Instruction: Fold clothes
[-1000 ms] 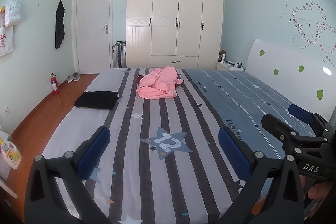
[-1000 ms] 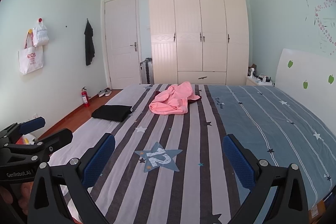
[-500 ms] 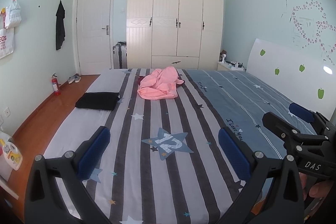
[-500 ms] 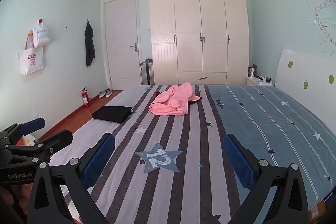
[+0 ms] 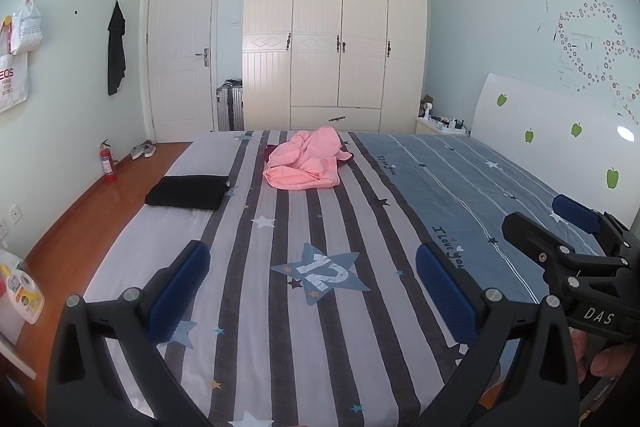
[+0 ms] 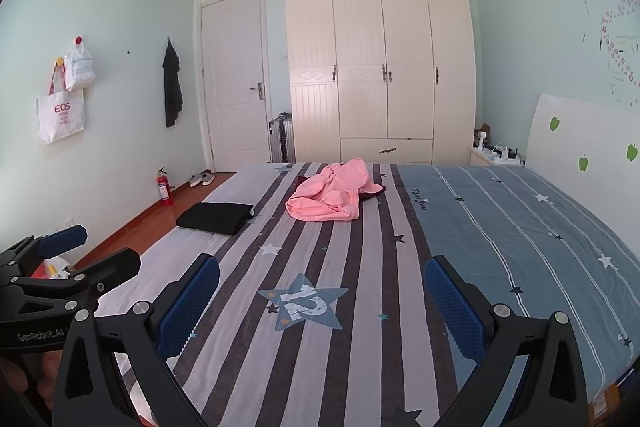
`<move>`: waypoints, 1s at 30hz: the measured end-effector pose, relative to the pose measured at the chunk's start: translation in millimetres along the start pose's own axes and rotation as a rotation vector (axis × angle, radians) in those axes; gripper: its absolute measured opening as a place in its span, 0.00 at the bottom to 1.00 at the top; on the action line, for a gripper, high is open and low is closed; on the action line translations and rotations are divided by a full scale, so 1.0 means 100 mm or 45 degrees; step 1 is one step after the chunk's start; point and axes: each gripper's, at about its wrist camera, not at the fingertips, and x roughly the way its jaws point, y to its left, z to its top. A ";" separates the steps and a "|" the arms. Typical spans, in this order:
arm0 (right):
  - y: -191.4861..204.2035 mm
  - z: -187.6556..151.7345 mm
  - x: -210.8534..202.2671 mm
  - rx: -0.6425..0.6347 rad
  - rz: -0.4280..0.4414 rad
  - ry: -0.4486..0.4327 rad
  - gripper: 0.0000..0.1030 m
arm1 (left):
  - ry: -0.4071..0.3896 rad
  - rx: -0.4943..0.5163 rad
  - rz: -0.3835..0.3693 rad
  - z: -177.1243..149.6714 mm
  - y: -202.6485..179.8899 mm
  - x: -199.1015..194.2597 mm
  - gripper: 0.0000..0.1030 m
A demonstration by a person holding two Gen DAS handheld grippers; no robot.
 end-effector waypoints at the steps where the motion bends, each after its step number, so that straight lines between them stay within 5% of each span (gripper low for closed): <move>1: 0.00 0.00 0.00 0.001 0.001 0.000 0.98 | 0.001 0.000 -0.001 0.01 0.00 0.00 0.99; 30: 0.02 -0.09 0.06 0.005 0.003 -0.002 0.98 | -0.007 0.011 0.000 -0.05 -0.01 -0.01 0.99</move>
